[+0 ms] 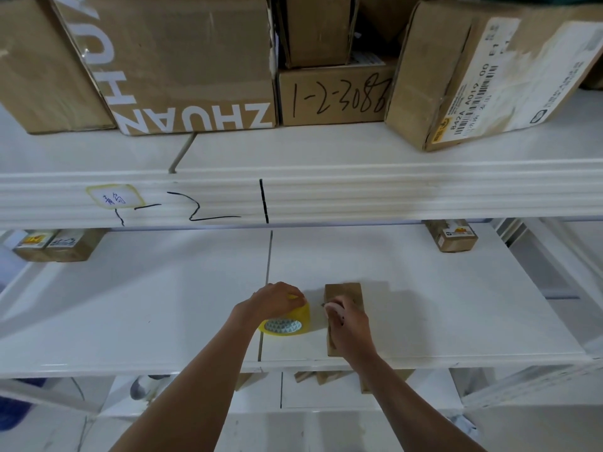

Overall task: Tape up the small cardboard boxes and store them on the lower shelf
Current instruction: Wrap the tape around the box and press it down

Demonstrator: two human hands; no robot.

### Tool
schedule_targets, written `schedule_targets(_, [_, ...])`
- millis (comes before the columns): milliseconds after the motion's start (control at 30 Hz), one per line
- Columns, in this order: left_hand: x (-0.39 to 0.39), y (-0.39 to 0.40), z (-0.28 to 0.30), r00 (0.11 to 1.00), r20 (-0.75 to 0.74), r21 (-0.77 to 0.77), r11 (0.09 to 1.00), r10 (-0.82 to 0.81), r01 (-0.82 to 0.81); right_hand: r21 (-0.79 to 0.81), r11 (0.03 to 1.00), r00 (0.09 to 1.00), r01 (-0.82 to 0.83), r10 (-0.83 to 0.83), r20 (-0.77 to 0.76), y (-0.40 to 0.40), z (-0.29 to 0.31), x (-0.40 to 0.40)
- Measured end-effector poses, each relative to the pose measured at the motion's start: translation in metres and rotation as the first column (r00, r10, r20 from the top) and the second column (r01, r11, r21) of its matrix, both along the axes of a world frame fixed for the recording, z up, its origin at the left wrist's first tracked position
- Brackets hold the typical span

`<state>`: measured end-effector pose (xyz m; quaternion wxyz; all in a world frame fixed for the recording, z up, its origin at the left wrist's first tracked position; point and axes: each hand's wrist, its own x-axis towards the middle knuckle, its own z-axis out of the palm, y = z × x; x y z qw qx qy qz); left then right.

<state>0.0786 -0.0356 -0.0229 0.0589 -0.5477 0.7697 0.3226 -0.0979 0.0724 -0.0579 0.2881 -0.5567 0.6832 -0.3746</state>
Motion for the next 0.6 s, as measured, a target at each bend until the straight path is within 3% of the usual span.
schedule_targets(167, [-0.026, -0.007, 0.014, 0.99, 0.104, 0.02, 0.995, -0.098, 0.096, 0.004, 0.999, 0.998, 0.043, -0.043, -0.048, -0.004, -0.001, -0.001])
schedule_targets(300, [-0.042, -0.008, 0.009, 0.986, 0.166, 0.065, 0.998, 0.017, -0.028, 0.017, 0.997, 0.997, 0.074, -0.074, -0.026, -0.005, -0.002, -0.002])
schedule_targets(600, [-0.027, -0.016, -0.006, 1.0, 0.009, 0.045, 0.999, 0.005, -0.006, 0.035, 0.996, 0.996, 0.087, -0.086, -0.019, -0.006, -0.006, -0.002])
